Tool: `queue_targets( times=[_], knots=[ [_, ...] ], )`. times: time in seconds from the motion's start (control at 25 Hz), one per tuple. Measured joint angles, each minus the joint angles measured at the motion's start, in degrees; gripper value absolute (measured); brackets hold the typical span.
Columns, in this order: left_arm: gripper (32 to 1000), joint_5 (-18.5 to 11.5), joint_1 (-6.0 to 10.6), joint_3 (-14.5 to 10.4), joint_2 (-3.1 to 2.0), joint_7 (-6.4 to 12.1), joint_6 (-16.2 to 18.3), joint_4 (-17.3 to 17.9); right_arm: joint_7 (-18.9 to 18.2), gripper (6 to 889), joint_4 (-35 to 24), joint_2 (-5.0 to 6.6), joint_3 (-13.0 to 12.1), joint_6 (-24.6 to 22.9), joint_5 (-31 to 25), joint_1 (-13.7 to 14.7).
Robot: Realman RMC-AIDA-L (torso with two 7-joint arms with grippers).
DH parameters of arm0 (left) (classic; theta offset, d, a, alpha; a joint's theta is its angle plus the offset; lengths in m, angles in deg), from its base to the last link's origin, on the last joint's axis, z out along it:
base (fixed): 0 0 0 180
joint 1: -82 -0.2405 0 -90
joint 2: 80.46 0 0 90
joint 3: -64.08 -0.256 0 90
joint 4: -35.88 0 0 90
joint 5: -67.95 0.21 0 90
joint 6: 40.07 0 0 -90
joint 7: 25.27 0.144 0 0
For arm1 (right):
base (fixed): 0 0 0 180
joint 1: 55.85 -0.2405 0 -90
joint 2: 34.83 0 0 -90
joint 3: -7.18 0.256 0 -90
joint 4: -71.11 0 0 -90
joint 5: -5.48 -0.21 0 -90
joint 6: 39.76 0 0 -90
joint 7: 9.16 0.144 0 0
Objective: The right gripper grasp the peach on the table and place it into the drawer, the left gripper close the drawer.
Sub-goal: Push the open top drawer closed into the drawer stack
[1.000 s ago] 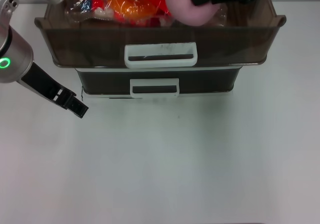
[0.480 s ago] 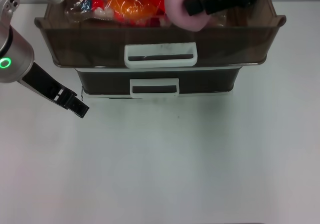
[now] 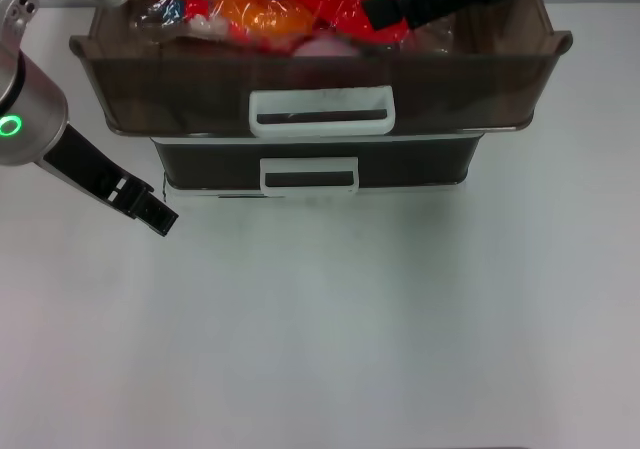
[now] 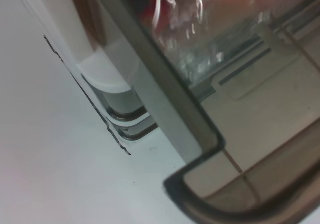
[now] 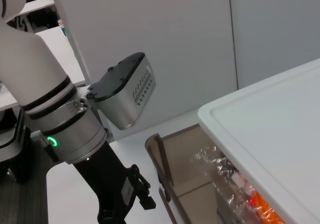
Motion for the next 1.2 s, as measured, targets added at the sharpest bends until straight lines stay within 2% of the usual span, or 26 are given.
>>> queue_targets(
  times=[0.2,0.92,1.08,1.2],
  knots=[
    [877,0.0,-0.07,0.0,-0.02,0.0,0.0,0.0,-0.1,844,0.0,0.0,0.0,0.0,0.0,0.1],
    [877,0.0,-0.15,0.0,-0.02,0.0,0.0,0.0,-0.3,843,-0.4,0.0,0.0,-0.1,0.0,0.4],
    [877,0.0,-0.09,0.0,-0.02,0.11,0.0,0.0,0.5,843,-3.8,0.0,0.0,-1.4,0.0,1.9],
    [877,0.0,0.23,0.0,-0.04,0.43,0.0,0.0,3.9,842,-11.2,0.12,0.4,-2.7,0.1,5.3]
  ],
)
